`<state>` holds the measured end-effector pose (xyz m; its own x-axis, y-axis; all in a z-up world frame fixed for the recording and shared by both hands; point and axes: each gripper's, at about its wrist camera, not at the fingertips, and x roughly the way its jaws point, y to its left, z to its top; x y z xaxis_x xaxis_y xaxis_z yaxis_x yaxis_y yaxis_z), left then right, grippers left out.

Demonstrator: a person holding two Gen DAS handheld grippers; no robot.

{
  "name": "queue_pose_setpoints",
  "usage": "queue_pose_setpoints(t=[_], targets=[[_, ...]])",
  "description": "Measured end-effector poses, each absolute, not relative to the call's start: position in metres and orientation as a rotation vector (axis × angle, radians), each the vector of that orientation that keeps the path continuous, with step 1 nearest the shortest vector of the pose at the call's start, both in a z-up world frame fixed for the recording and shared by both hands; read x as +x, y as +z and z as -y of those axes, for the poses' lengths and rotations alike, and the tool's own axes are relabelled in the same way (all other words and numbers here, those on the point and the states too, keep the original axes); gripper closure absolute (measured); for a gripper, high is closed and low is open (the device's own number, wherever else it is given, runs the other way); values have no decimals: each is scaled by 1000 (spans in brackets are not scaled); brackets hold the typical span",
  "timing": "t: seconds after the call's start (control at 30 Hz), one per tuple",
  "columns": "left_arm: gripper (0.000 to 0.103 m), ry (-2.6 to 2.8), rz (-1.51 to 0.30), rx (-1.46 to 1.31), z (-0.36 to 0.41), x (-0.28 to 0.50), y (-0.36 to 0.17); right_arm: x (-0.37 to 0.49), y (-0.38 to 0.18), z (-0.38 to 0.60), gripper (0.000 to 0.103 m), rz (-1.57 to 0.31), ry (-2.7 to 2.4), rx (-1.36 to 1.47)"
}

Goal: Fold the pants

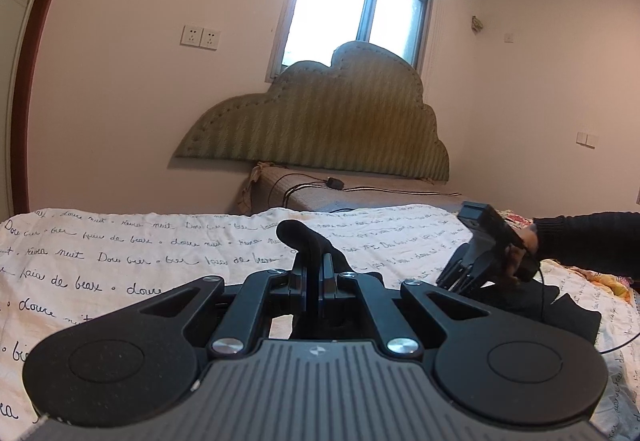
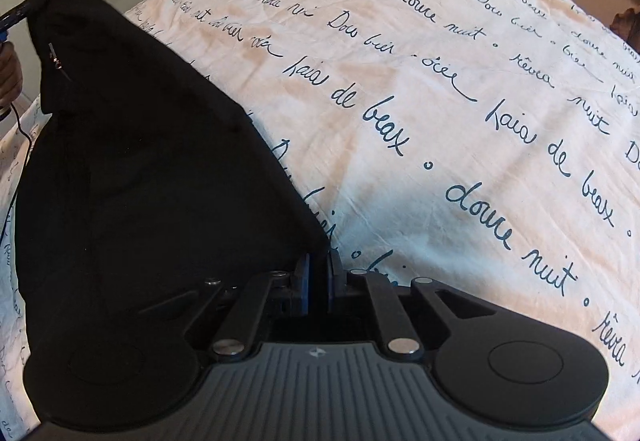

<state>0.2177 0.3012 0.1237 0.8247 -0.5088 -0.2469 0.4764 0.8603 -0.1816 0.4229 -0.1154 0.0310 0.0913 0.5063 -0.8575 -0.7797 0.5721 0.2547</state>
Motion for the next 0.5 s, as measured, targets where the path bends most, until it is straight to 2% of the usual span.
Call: queue_pose_setpoints(t=[0.5], targets=[[98, -515, -312, -127, -304, 208, 119, 438, 28, 115, 93, -1144, 1036, -272]])
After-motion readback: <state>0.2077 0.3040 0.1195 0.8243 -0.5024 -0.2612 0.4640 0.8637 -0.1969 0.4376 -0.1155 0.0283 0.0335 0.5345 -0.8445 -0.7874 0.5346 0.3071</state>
